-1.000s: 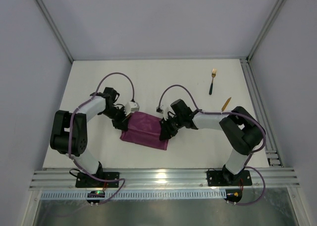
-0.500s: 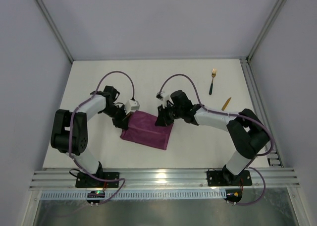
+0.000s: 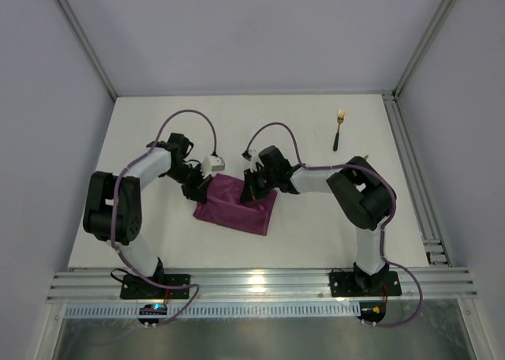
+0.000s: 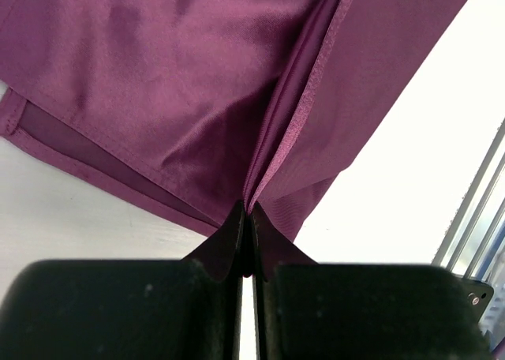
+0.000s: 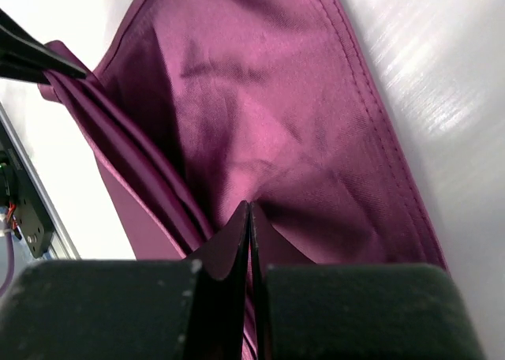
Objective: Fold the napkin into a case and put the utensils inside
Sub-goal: Fold the lower triangle-folded napkin at the center of the board.
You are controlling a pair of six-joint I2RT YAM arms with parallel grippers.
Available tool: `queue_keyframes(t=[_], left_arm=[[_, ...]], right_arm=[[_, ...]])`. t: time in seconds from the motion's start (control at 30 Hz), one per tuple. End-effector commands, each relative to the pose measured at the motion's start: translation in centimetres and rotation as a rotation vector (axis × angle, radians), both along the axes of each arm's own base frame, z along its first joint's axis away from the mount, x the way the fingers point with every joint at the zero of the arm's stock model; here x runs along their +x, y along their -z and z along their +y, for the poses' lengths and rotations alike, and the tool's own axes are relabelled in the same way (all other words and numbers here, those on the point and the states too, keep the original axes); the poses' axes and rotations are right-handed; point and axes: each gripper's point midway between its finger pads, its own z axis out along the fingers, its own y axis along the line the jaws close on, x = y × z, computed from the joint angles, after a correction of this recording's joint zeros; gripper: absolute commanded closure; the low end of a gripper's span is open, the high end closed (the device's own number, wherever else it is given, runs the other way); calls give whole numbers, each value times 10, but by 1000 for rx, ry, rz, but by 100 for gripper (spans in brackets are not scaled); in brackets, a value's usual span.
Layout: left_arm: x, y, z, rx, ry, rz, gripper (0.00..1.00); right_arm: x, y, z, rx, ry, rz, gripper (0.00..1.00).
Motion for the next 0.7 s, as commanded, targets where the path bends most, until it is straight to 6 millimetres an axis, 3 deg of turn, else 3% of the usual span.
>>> queue_keyframes(t=[0.0,0.23,0.67], left_arm=[[11,-9,-10,-29,3,-15,98],[18,6,-2,44,-24,16,93],[20,18,-1,72,-30,38,84]], right_arm=[[4,0,6,0,15,19,96],[8,-11,6,-3,0,-19,96],[18,-80,-2,6,8,-194,94]])
